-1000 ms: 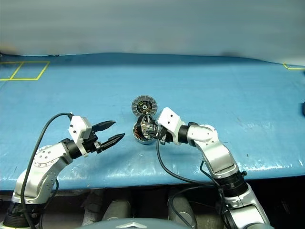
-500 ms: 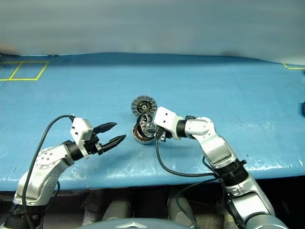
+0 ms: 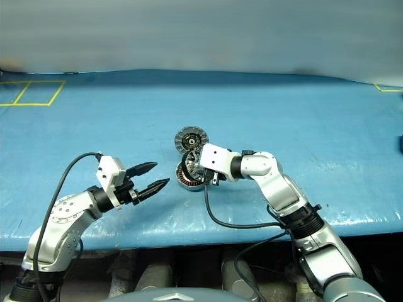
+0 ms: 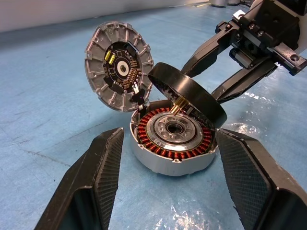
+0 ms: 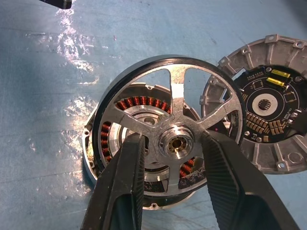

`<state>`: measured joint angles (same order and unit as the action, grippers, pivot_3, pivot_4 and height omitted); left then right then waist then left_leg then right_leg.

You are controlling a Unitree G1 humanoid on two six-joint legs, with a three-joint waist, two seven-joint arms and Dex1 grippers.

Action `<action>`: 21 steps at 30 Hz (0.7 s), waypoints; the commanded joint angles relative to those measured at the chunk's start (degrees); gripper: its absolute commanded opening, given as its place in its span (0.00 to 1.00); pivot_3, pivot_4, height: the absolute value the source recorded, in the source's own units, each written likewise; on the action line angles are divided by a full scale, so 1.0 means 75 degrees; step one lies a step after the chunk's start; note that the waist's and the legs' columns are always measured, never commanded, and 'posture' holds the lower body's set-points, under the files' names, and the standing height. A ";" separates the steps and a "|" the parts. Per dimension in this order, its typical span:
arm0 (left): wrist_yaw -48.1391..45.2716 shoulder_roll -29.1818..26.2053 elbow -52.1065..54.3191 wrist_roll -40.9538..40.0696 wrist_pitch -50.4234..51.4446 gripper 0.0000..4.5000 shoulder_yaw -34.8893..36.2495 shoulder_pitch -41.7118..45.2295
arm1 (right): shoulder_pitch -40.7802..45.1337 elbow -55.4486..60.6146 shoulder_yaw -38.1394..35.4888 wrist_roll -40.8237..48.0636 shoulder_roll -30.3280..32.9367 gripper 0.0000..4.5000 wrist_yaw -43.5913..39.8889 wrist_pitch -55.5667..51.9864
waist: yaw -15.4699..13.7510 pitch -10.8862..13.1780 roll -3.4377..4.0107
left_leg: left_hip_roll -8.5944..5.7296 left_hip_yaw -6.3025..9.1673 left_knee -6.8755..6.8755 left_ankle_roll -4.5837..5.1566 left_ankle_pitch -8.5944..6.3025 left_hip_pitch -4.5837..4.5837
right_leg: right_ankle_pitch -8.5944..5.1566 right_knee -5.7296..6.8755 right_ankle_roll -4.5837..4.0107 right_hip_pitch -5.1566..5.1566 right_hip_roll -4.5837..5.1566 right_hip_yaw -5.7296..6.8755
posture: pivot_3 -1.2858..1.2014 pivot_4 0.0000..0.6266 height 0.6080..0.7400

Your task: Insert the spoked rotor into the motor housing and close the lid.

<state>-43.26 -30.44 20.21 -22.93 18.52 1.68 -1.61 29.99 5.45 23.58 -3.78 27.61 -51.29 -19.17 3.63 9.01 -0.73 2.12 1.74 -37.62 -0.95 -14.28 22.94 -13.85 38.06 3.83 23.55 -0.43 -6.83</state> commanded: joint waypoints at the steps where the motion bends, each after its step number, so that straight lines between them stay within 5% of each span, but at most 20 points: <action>1: 0.0023 -0.0011 0.0249 -0.0065 -0.0055 0.73 0.0068 0.0062 | 0.0100 0.0132 0.0021 -0.0052 0.0068 0.32 -0.0133 0.0121 | 0.0001 0.0000 0.0000 | 0.0001 0.0000 0.0000 0.0000 0.0000 0.0000 | 0.0000 0.0000 0.0000 0.0000 -0.0001 0.0000 | 0.52 0.24 1.00; 21: 0.0002 -0.0020 0.0178 -0.0009 -0.0088 0.73 -0.0030 0.0067 | 0.0304 -0.0175 0.0269 -0.0475 0.0174 0.32 -0.0511 0.0360 | 0.0003 0.0000 0.0000 | 0.0001 0.0000 -0.0001 0.0000 0.0000 -0.0001 | 0.0000 0.0000 0.0000 -0.0001 -0.0002 0.0000 | 0.52 0.24 1.00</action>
<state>-43.16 -30.44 20.21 -22.79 18.52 1.10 -1.34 32.01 4.67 24.78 -6.56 28.92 -54.96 -17.27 3.64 9.00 -0.73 2.13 1.74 -37.62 -0.95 -14.28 22.93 -13.85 38.06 3.83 23.54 -0.44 -6.82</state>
